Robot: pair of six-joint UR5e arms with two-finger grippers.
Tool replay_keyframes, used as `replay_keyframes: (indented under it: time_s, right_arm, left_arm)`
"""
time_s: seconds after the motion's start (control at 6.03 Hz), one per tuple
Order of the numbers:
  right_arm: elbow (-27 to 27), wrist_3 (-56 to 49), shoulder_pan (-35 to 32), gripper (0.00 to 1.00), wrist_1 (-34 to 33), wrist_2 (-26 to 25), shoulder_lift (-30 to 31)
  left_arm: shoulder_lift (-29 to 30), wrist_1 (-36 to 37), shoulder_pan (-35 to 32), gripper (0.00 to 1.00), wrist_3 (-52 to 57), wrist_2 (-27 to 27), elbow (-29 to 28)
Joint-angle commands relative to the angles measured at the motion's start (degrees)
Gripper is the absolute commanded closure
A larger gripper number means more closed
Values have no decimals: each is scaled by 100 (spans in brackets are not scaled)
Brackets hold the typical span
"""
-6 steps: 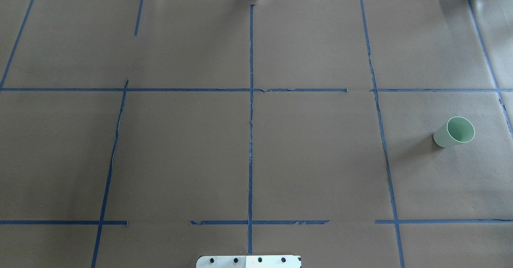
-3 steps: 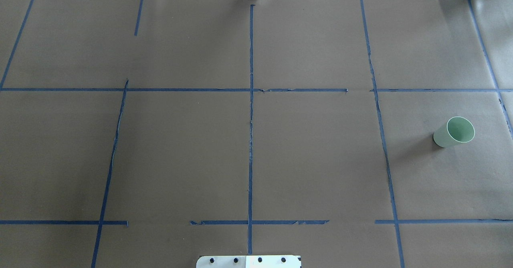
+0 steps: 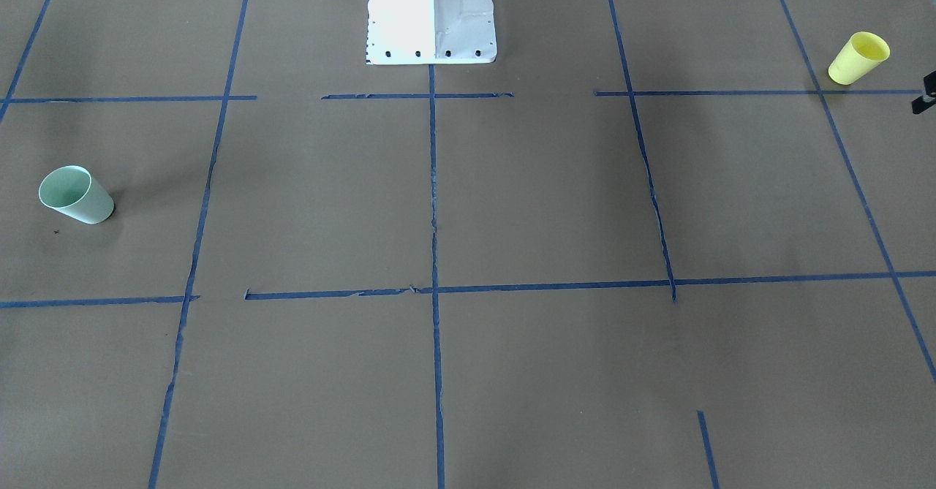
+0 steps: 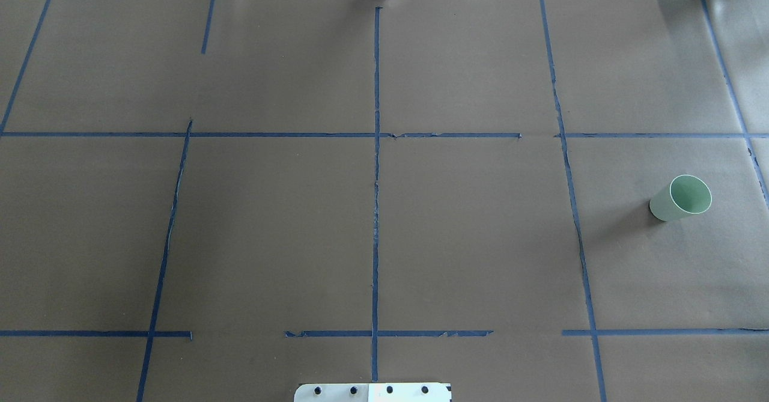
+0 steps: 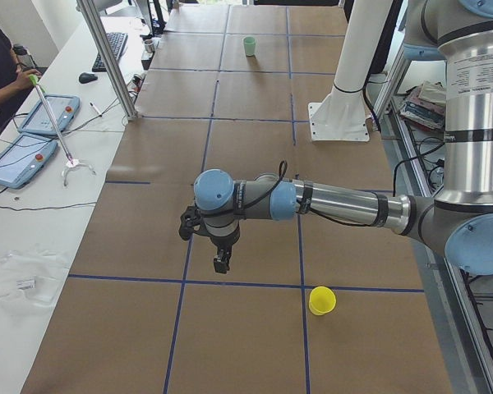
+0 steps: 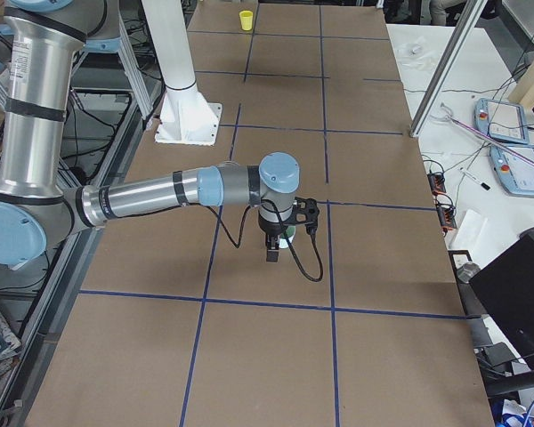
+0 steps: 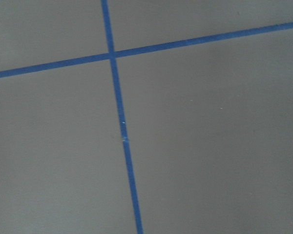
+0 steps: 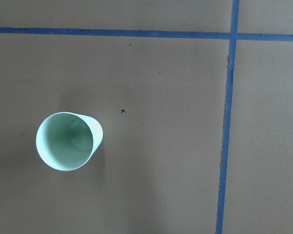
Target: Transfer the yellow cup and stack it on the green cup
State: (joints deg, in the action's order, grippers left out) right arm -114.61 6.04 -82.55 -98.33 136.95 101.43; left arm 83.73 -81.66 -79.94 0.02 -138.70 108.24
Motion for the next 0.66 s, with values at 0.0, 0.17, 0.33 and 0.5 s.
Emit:
replay_keyframes:
  time_s: [0.0,0.17,0.33,0.5]
  right_arm:
    - [9,-15,11,0,7,25,-36]
    - [9,20,11,0,7,34,-36]
    - [9,11,11,0,7,121,-36]
    - [52,2,20,0,7,113,-36]
  left_arm:
    - [2,-227,601,0,-2003,218,145]
    - [2,-237,950,0,-3007,508,206]
    - [2,-263,1267,0,-4052,1190,250]
    - [-50,-359,1435,0,-4915,1605,233]
